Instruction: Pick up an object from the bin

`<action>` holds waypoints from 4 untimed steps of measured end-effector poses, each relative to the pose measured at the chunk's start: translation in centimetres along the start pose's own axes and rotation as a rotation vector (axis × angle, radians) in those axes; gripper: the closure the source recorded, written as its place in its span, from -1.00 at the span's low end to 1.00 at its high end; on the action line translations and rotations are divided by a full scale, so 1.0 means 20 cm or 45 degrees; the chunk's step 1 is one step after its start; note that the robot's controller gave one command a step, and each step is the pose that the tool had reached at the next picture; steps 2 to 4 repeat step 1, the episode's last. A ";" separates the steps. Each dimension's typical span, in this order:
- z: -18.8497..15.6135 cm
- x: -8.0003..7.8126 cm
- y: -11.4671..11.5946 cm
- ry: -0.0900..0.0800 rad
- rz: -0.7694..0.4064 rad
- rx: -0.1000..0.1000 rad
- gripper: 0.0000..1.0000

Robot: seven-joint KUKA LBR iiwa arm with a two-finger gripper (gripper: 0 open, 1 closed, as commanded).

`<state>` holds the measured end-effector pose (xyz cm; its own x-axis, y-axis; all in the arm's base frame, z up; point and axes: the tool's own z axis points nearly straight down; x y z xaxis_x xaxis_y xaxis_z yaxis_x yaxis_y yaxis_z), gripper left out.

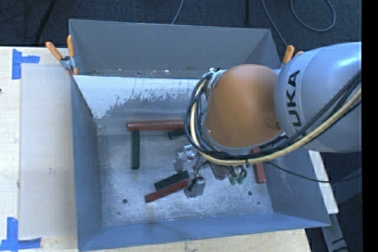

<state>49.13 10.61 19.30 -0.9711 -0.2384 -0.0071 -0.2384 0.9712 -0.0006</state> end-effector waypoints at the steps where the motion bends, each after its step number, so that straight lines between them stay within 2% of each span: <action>1: -0.44 0.01 -0.07 -0.002 0.000 0.001 1.00; 4: -0.44 0.01 -0.07 -0.002 0.000 0.001 1.00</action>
Offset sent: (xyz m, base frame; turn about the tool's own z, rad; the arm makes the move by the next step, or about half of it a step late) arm -0.0003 -0.0141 0.0846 -0.0022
